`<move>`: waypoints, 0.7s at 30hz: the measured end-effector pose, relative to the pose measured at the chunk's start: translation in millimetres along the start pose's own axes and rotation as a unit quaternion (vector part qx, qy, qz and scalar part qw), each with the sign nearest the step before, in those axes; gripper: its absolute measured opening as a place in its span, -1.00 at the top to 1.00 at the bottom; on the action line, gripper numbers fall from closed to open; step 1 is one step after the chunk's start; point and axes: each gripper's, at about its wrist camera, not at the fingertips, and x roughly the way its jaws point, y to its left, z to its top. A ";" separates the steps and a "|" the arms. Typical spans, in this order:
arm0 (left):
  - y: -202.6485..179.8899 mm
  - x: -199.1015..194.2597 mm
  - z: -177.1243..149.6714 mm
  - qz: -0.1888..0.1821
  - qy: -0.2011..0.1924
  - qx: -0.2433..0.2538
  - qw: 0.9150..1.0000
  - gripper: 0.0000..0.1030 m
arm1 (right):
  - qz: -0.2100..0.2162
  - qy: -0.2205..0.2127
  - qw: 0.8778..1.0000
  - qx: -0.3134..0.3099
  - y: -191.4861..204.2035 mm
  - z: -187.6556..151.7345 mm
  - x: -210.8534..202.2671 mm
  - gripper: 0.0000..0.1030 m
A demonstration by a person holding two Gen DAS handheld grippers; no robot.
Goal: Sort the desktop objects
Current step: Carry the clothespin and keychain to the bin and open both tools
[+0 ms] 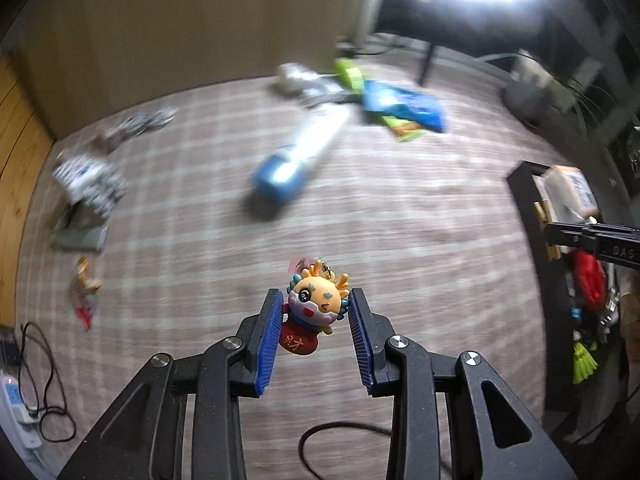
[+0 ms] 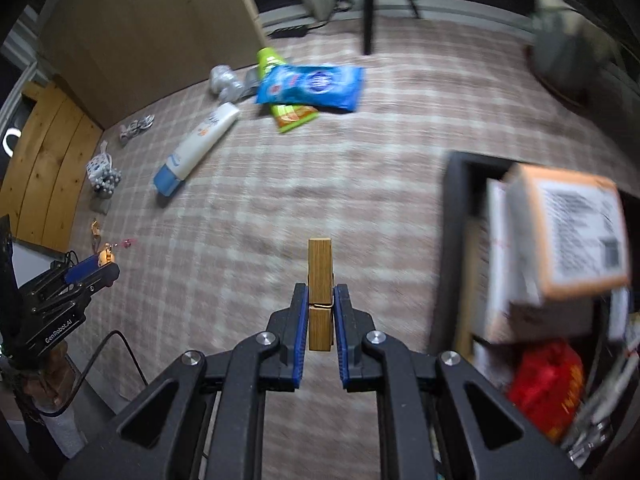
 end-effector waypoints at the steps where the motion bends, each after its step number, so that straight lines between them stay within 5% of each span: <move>1: -11.2 -2.9 1.8 -0.006 -0.001 0.009 1.000 0.39 | -0.002 -0.003 1.000 0.006 -4.2 -5.2 -0.6 0.75; 12: -156.1 2.7 12.4 -0.080 0.009 0.126 0.989 0.39 | -0.044 -0.039 0.994 0.087 -106.9 -67.2 -54.0 0.75; 21: -269.5 -2.4 -19.5 -0.130 0.029 0.235 0.963 0.39 | -0.069 -0.046 0.984 0.158 -178.9 -125.4 -88.5 0.75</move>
